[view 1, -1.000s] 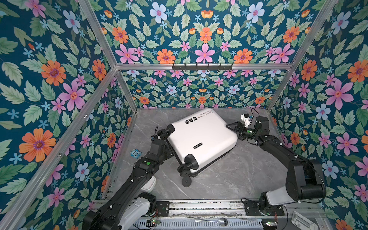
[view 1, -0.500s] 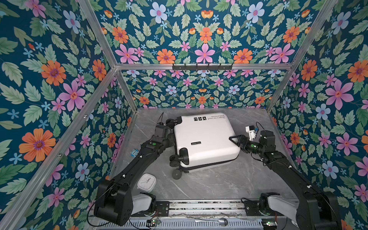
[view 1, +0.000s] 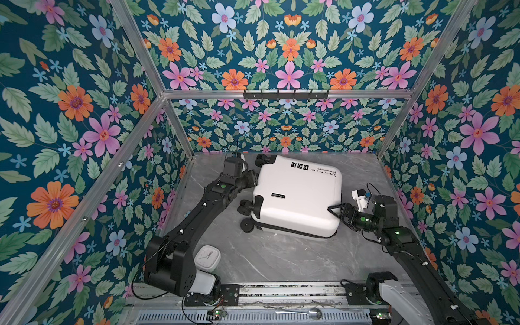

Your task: Pack the luggage

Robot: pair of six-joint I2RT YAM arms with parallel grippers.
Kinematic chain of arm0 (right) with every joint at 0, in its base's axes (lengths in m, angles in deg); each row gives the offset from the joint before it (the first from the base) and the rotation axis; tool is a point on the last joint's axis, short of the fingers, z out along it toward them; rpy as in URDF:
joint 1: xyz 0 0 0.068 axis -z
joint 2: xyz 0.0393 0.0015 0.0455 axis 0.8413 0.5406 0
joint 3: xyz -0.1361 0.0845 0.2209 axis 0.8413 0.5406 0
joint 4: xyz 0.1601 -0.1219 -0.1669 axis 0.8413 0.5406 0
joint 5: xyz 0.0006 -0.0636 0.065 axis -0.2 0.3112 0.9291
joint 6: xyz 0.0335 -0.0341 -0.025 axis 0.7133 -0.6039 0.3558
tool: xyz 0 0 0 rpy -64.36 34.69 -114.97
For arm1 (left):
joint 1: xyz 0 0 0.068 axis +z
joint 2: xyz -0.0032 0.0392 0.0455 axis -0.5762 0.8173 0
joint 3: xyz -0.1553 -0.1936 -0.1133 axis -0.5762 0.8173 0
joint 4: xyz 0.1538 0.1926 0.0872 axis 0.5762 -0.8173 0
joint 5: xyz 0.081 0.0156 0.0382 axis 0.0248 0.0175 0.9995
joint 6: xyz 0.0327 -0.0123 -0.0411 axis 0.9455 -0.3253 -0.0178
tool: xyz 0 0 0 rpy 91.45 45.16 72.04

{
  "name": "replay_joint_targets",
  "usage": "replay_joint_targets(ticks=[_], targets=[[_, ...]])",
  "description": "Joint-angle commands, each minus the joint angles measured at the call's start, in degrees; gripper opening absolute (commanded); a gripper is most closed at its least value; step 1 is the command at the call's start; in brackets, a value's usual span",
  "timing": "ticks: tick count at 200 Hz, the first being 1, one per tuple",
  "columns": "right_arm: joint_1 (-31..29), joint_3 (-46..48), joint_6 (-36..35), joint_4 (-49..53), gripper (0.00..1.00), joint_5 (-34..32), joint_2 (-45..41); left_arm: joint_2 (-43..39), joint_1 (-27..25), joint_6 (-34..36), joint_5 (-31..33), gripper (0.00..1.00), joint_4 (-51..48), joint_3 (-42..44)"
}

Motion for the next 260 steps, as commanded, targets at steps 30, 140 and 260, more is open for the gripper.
replay_joint_targets(ticks=[30,140,260], targets=[[0.9,-9.5,-3.0,5.0,0.99,-7.3,7.3,-13.5,0.5,1.5,4.5,0.59,-13.5,-0.5],[7.8,-39.3,-4.1,-9.4,0.99,2.2,43.3,-32.1,-21.2,-19.3,8.3,0.49,-14.3,23.3],[5.9,-34.6,-13.4,-15.9,0.9,17.2,48.8,-20.7,-16.5,-18.2,3.5,0.57,5.3,28.2]])
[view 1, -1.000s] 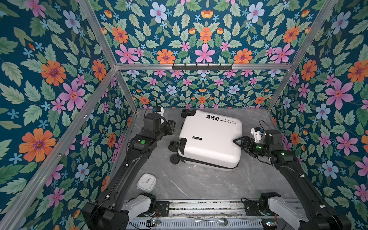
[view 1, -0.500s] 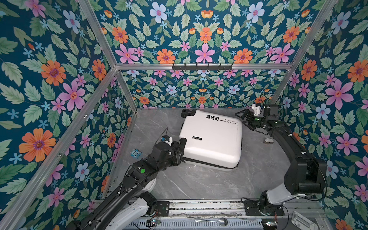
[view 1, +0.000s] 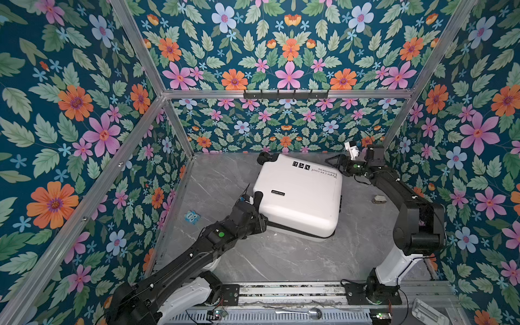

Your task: Pack the luggage

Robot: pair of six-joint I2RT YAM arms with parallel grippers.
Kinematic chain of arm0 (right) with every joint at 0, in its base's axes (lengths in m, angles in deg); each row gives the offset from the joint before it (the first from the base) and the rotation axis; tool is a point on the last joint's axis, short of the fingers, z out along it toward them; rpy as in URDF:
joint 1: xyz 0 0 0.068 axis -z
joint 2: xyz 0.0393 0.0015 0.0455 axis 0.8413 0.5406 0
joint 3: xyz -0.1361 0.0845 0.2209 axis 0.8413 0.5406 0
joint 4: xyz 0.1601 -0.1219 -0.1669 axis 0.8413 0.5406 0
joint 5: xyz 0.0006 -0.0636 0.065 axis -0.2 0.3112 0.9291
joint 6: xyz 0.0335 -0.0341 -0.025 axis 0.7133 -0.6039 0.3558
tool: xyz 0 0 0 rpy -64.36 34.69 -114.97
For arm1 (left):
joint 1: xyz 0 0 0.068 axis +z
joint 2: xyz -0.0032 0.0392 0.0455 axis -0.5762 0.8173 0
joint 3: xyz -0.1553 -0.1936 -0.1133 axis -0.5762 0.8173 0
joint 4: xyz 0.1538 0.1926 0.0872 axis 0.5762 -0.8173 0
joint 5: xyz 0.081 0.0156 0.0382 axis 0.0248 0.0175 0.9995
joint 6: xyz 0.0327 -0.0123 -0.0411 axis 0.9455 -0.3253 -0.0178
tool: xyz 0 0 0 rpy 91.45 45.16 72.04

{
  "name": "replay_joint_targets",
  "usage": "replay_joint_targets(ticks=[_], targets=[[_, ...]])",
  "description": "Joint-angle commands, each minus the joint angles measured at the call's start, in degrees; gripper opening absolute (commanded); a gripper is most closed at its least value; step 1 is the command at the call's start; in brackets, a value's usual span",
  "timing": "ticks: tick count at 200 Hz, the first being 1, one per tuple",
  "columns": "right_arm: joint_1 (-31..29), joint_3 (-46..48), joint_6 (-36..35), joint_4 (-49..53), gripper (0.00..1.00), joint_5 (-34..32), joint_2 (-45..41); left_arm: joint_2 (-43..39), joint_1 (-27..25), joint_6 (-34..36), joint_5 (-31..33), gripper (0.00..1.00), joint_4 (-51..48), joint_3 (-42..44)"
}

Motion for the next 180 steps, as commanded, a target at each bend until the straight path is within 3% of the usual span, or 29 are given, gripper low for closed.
replay_joint_targets(ticks=[1,62,180], targets=[[-1.6,3.6,0.3,0.4,0.9,5.6,-2.2,1.6,2.6,1.1,-0.8,0.56,10.0,0.0],[-5.0,14.1,0.2,-1.1,0.9,3.1,-12.3,7.9,9.2,6.2,-3.9,0.57,10.5,-4.9],[-8.0,33.4,6.0,-4.0,0.9,-2.3,-32.1,28.6,10.6,14.1,-8.0,0.58,12.6,-21.1]])
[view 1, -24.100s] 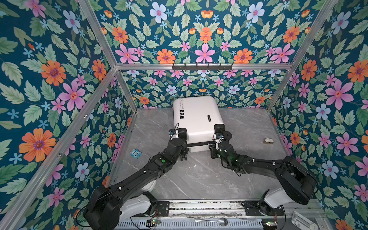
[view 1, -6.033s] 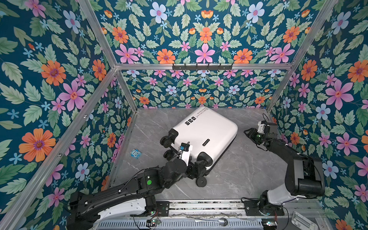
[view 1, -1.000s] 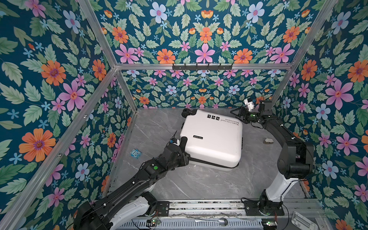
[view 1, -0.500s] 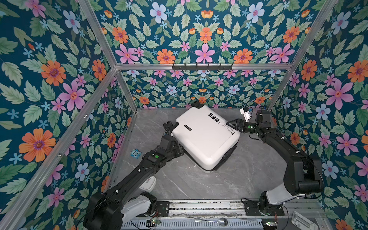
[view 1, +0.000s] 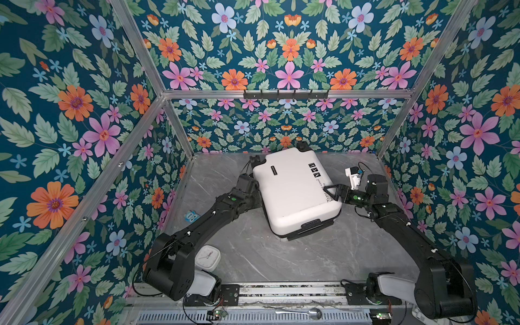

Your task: Pack the luggage

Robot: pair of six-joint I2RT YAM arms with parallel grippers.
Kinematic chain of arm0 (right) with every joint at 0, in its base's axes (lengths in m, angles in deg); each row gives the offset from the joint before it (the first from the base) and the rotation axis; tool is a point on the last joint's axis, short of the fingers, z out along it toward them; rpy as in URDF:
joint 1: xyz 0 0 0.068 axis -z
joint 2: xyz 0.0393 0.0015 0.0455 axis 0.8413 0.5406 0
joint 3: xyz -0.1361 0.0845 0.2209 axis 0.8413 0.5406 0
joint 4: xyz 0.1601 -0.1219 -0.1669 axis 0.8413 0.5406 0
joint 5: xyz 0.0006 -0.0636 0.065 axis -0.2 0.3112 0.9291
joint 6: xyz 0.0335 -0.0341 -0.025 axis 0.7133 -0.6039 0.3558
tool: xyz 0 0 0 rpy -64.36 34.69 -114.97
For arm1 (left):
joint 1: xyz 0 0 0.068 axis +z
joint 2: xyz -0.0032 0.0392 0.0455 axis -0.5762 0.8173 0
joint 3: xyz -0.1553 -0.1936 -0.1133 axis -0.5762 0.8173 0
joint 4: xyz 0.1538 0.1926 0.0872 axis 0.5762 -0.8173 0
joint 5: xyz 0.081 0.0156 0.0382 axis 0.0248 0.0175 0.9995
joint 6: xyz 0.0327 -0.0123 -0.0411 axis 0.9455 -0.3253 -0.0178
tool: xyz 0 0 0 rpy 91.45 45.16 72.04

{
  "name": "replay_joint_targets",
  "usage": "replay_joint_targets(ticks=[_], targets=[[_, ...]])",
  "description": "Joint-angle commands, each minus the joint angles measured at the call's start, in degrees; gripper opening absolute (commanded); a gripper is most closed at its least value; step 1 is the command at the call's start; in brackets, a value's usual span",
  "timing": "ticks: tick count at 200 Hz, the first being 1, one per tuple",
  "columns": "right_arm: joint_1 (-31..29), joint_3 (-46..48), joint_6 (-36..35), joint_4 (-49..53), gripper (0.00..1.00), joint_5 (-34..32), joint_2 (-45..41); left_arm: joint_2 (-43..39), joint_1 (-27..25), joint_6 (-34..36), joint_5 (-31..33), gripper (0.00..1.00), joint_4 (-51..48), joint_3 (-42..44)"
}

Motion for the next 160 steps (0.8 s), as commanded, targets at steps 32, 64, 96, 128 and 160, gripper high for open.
replay_joint_targets(ticks=[32,64,96,128,160], targets=[[-2.8,2.6,4.2,3.0,0.91,5.6,-3.7,6.1,0.7,3.2,-10.2,0.59,11.7,-6.4],[-2.8,-0.3,3.9,10.3,0.94,-0.4,-3.6,6.8,1.3,4.1,-10.8,0.59,11.6,-7.7],[-2.8,-2.5,4.4,15.4,0.99,-6.0,-4.9,0.8,1.9,4.4,-9.7,0.59,11.2,-3.5],[-2.8,-4.5,4.6,22.3,0.99,-12.6,-5.8,-7.8,1.9,4.0,-9.7,0.58,12.5,5.8],[-2.7,-8.0,4.3,29.1,0.99,-17.3,-4.5,-18.1,1.8,0.8,-9.9,0.57,16.6,18.2]])
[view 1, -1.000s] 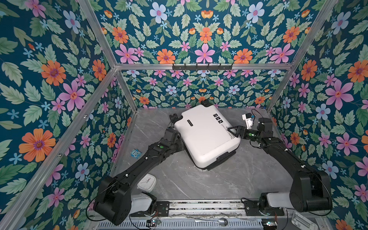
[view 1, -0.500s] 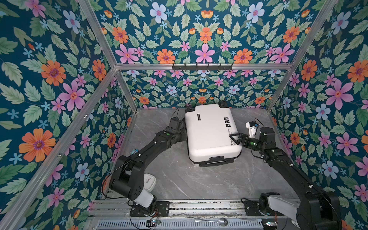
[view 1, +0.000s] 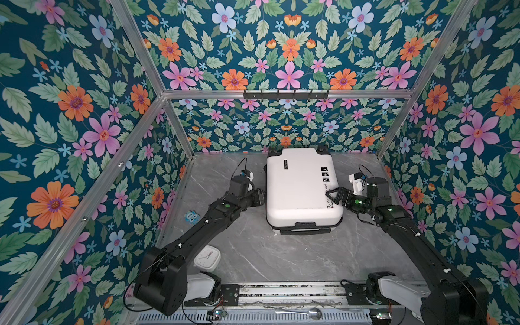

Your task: Pack the luggage

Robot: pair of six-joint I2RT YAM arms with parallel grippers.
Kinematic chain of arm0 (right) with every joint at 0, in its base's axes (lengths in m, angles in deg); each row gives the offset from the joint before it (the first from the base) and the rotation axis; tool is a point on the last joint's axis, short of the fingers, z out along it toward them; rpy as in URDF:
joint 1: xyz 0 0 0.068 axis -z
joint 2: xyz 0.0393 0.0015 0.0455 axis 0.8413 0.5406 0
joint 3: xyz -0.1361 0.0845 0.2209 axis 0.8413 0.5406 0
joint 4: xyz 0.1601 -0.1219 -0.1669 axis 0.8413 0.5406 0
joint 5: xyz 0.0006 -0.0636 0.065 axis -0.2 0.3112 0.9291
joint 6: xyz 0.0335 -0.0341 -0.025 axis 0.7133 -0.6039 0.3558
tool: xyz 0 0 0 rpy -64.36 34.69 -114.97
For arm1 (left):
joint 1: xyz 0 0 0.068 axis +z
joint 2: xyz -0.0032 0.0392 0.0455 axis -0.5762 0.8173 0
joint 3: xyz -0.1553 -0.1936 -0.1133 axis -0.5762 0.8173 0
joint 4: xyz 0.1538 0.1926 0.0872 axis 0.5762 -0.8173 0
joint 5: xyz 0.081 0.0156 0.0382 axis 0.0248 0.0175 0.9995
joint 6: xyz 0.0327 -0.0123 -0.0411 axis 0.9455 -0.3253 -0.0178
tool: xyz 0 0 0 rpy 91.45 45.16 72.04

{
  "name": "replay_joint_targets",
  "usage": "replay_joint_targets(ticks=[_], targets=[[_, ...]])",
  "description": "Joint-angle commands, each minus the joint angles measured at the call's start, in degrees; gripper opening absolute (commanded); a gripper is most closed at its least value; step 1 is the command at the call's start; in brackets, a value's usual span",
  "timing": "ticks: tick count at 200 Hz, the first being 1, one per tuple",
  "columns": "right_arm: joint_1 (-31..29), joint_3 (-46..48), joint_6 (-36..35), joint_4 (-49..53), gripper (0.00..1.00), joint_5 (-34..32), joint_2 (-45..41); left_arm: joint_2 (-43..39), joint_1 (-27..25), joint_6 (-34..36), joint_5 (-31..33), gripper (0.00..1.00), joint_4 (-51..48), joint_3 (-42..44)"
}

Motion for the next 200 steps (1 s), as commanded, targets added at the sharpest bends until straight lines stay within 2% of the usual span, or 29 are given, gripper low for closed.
replay_joint_targets(ticks=[1,30,58,88,117,139,158,200], targets=[[0.0,-2.5,-0.3,7.7,0.99,-4.3,0.9,-5.9,0.0,-3.1,-1.6,0.57,4.7,6.3],[0.0,-4.8,-0.7,11.3,0.99,-4.2,0.4,-14.7,-0.4,-5.3,-2.8,0.57,6.3,12.5],[-0.1,-5.9,-1.9,15.6,0.99,-6.2,-2.6,-20.4,-2.7,-3.8,-3.2,0.57,4.4,15.4],[-0.1,-5.6,-4.4,22.0,0.95,-8.6,-6.8,-23.7,-7.3,-1.1,-2.4,0.59,2.7,18.6],[-0.1,-2.8,-5.4,25.3,0.88,-3.9,-11.2,-27.2,-12.8,-0.8,-1.5,0.61,2.9,20.9],[-0.1,1.2,-4.7,25.1,0.81,0.6,-14.9,-25.9,-16.5,-0.7,0.2,0.61,4.2,22.1],[-0.3,4.5,-3.3,24.0,0.77,3.2,-17.2,-22.1,-17.3,-0.4,1.0,0.6,6.3,22.1],[-0.8,7.2,-0.5,20.3,0.77,3.4,-16.6,-15.0,-17.4,0.2,3.3,0.6,12.5,20.1]])
